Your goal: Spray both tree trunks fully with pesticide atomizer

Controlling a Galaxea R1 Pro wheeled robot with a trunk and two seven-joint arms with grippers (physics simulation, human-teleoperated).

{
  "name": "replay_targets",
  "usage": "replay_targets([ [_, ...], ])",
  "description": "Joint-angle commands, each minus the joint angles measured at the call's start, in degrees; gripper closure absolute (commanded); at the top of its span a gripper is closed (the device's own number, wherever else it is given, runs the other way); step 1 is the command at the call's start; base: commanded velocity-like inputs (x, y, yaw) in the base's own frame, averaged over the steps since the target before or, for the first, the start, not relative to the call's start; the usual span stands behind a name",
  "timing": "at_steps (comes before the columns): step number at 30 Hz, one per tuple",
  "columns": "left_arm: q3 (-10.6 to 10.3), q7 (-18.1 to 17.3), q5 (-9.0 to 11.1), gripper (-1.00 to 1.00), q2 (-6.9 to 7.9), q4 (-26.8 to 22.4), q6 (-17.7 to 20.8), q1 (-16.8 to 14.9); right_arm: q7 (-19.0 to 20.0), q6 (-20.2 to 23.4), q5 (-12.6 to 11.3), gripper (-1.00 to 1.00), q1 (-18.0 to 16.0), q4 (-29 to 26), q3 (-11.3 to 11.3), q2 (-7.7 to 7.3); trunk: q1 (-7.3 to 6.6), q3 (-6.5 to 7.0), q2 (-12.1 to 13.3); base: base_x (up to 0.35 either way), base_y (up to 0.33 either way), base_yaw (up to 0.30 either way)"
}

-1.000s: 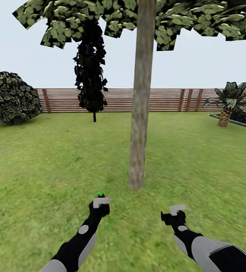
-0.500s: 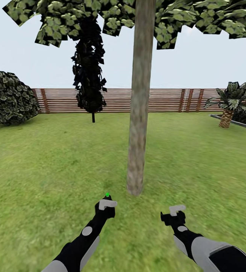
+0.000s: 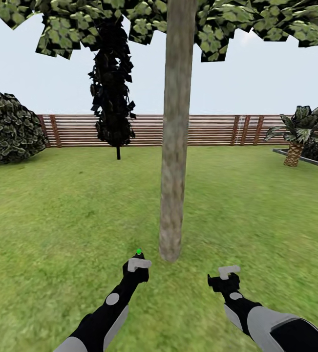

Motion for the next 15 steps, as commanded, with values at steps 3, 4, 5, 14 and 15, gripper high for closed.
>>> replay_targets([
  [3, 0.01, 0.0, -0.01, 1.0, 0.0, 0.02, 0.0, 0.01, 0.0, 0.0, 0.0, -1.0, 0.0, 0.0, 0.0, 0.0, 0.0, 0.0, 0.0, 0.305, -0.177, 0.0],
  [4, -0.02, 0.0, -0.01, 1.0, 0.0, 0.04, 0.0, 0.01, 0.0, 0.0, 0.0, -1.0, 0.0, 0.0, 0.0, 0.0, 0.0, 0.0, 0.0, 0.305, -0.177, 0.0],
  [5, -0.03, 0.0, -0.01, 1.0, 0.0, 0.05, 0.0, 0.01, 0.0, 0.0, 0.0, -1.0, 0.0, 0.0, 0.0, 0.0, 0.0, 0.0, 0.0, 0.304, -0.177, 0.0],
  [14, -0.07, 0.0, -0.01, 1.0, 0.0, 0.14, 0.0, 0.01, 0.0, 0.0, 0.0, -1.0, 0.0, 0.01, 0.0, 0.0, 0.0, 0.0, 0.0, 0.302, -0.179, 0.0],
  [15, -0.07, 0.0, -0.01, 1.0, 0.0, 0.16, 0.0, 0.01, 0.0, 0.0, 0.0, -1.0, 0.0, 0.01, 0.0, 0.0, 0.0, 0.0, 0.0, 0.295, -0.185, 0.0],
])
